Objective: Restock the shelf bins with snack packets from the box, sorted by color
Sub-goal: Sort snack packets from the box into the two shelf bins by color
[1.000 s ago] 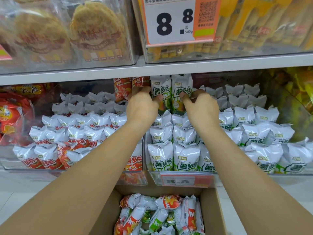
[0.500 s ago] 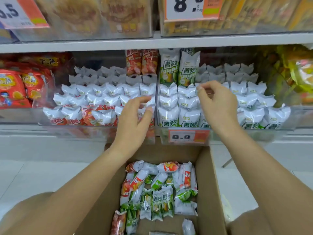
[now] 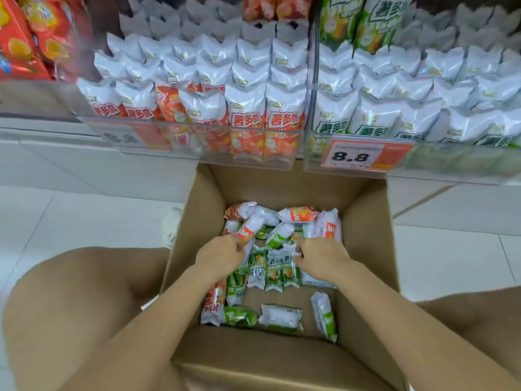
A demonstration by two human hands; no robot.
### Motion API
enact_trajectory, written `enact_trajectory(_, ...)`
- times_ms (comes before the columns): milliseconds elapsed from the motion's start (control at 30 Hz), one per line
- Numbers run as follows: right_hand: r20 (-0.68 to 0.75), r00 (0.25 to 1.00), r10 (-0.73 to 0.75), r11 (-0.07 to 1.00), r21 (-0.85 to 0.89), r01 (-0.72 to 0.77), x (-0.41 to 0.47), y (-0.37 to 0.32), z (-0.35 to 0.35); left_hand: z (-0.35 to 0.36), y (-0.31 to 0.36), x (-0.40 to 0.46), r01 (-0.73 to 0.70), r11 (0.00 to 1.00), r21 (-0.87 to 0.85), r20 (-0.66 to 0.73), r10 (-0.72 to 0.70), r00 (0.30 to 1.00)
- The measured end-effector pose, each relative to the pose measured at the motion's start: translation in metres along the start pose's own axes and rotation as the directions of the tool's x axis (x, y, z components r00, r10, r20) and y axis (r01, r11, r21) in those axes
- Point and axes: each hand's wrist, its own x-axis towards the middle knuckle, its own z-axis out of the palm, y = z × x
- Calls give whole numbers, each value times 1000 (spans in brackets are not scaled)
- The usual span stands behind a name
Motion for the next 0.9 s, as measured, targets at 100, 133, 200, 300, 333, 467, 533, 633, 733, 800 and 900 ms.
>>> enact_trajectory(100,201,970,136,971,170,-171,30,24,44,34,-16,26,100,994,50,172,-107,979)
enact_trajectory(133,239,956,167,945,238,-225,39,28,58,44,-19,33,123,991,57,216,-132,967)
enact_trajectory(200,283,934,217,882,352,-312,58,31,84,64,-26,49,168,985,40,268,-172,948)
enact_trajectory(300,347,904,250,771,493,-402,82,23,113,90,-34,68,236,970,-58,297,-209,932)
enact_trajectory(333,362,900,243,740,530,-414,90,21,121,96,-36,72,264,960,-88,295,-228,928)
enact_trajectory(467,323,848,420,619,582,-528,120,21,141,111,-42,89,387,890,-241,298,-312,902)
enact_trajectory(533,285,816,502,555,618,-557,129,22,145,118,-47,95,444,833,-332,333,-337,881)
enact_trajectory(633,244,812,529,541,640,-545,134,19,149,126,-51,100,463,837,-292,332,-366,870)
enact_trajectory(733,224,815,534,544,647,-534,137,15,150,129,-50,101,429,892,-144,341,-362,868)
enact_trajectory(800,212,816,538,533,664,-524,139,17,153,130,-48,101,397,913,-95,330,-347,878)
enact_trajectory(900,220,834,506,566,645,-513,141,20,155,137,-48,100,342,938,-56,336,-305,891)
